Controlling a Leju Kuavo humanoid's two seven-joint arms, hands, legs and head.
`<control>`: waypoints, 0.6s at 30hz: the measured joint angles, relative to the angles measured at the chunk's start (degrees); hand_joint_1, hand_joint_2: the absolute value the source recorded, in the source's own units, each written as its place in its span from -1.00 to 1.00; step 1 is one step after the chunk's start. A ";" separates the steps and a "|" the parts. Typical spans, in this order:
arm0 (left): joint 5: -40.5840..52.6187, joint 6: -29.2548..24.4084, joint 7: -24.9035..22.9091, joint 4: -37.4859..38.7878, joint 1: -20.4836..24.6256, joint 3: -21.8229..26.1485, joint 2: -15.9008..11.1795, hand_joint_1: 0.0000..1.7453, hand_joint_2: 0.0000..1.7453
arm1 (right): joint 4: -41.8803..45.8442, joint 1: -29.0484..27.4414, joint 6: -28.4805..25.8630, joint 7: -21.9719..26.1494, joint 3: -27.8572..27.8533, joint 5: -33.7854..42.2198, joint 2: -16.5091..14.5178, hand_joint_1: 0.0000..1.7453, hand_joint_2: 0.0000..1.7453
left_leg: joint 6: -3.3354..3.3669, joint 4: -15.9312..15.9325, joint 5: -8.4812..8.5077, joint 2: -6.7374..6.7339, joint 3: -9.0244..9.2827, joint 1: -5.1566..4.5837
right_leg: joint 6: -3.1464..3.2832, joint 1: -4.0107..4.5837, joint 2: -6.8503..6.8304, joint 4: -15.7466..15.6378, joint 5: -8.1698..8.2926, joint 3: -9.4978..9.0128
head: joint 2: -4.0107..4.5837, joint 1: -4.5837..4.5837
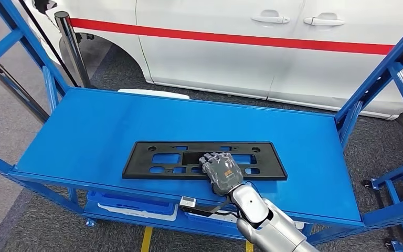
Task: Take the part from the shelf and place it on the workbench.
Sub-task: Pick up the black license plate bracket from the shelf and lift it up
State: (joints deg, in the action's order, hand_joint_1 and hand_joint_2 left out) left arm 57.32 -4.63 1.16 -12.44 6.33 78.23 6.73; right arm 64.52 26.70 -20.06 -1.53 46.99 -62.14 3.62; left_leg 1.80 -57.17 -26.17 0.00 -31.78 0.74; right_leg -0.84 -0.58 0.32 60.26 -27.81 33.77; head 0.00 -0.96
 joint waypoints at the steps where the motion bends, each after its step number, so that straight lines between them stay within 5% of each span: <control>1: -0.02 -0.46 -0.33 0.00 0.01 0.00 0.01 -1.00 1.00 | 0.07 0.00 0.12 0.07 -0.04 0.11 0.07 0.98 1.00 | 0.35 0.20 0.17 -0.09 0.04 0.10 | -0.11 -0.03 -0.03 1.29 -1.00 0.56 | 0.00 -0.03; 5: -0.17 -1.54 -1.27 0.00 0.02 0.05 0.00 -1.00 1.00 | 0.09 -0.03 0.16 0.29 -0.04 0.39 0.21 0.98 1.00 | 0.74 0.17 0.22 -0.13 -0.13 -0.06 | -0.22 -0.11 -0.06 7.97 -4.15 3.66 | 0.00 -0.07; 7: -0.31 -3.13 -2.48 0.00 0.03 0.20 -0.01 -1.00 1.00 | 0.10 -0.06 -0.33 0.43 -0.04 0.52 0.33 0.98 1.00 | 0.73 -0.02 0.13 -0.11 -0.18 -0.18 | -0.20 -0.16 -0.07 10.92 -4.06 5.01 | 0.00 -0.08; 9: -0.28 -4.42 -3.40 0.00 0.05 0.33 -0.01 -1.00 1.00 | 0.15 -0.09 -1.44 0.04 -0.04 -0.12 0.35 0.98 1.00 | 0.52 -0.35 -0.10 -0.02 -0.17 -0.25 | 0.15 -0.11 -0.10 4.84 -0.60 2.05 | 0.00 -0.08; 11: -0.22 -5.07 -3.95 0.00 0.09 0.37 0.00 -1.00 1.00 | 0.25 -0.38 -3.39 -1.22 -0.07 -1.98 0.34 0.98 1.00 | 0.08 -0.81 -0.36 0.12 -0.40 -0.45 | 0.48 0.10 -0.11 -0.38 0.99 -0.29 | 0.00 -0.04; 15: -0.17 -5.48 -5.02 0.00 0.10 0.39 -0.01 -1.00 1.00 | 0.58 -1.61 -8.18 -4.04 -0.71 -6.38 0.27 0.98 1.00 | -1.14 -1.11 -0.75 0.22 -0.70 -0.44 | 1.36 0.11 -0.10 -1.65 1.23 -0.59 | 0.00 -0.02; 18: -0.11 -5.47 -5.54 0.00 0.12 0.39 -0.03 -1.00 1.00 | 1.10 -2.18 -10.42 -4.56 -1.16 -8.53 0.05 0.98 1.00 | -2.02 -7.87 -5.02 0.19 -3.70 -0.15 | 2.07 -0.24 -0.26 -2.12 1.59 -0.72 | 0.00 0.04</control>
State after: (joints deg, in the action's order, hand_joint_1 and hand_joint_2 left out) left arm 57.21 -10.10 -4.38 -12.44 6.45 78.62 6.69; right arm 65.62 24.52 -30.48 -6.09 45.83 -70.67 3.68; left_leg -0.22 -65.04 -31.19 0.19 -35.48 0.60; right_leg 1.23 -0.82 0.06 58.14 -26.22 33.05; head 0.00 -0.91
